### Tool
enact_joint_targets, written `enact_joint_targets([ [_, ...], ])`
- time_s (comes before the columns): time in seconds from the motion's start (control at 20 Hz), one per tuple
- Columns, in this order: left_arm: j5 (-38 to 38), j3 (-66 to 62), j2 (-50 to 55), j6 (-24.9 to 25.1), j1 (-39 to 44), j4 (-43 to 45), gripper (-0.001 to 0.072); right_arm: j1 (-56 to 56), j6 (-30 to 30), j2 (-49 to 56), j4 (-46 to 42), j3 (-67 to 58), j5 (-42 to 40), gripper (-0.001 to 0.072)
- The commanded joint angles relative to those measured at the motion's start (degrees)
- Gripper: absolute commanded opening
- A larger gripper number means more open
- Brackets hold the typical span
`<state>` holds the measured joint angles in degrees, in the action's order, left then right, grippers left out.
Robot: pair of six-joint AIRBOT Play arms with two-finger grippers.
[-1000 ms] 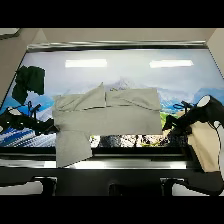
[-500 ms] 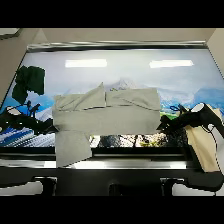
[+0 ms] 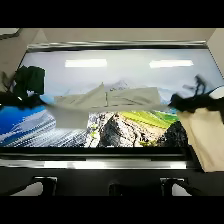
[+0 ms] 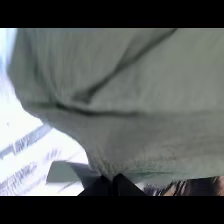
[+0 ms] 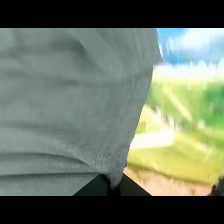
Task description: Fold the shirts.
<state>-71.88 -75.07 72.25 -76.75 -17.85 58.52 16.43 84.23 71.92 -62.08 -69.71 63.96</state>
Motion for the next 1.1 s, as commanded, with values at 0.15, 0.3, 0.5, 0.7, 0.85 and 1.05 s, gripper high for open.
enact_joint_targets([
  [0.15,20.3,-33.6,-22.0,-5.4,2.8,2.2,0.0029,0.1,-2.2,-25.7,-6.5,-26.0,-23.3,0.0050],
  [0.3,21.8,-35.0,-30.4,-6.4,2.8,4.8,0.0029,0.1,1.8,-34.1,-13.1,-27.0,-24.2,0.0050],
  [0.5,21.5,-35.0,-35.6,-10.5,2.8,10.6,0.0028,0.1,5.6,-38.0,-18.8,-27.0,-18.3,0.0050],
  [0.7,20.3,-35.0,-34.9,-10.5,2.8,10.7,0.0028,0.1,5.9,-37.2,-19.0,-27.0,-14.8,0.0050],
  [0.85,19.3,-35.0,-32.1,-10.0,2.8,10.8,0.0028,0.1,8.1,-33.6,-18.9,-27.0,-9.4,0.0050],
  [1.05,4.1,-34.5,-21.2,-9.2,2.8,10.8,0.0028,0.0,7.0,-20.6,-15.0,-26.9,6.1,0.0048],
])
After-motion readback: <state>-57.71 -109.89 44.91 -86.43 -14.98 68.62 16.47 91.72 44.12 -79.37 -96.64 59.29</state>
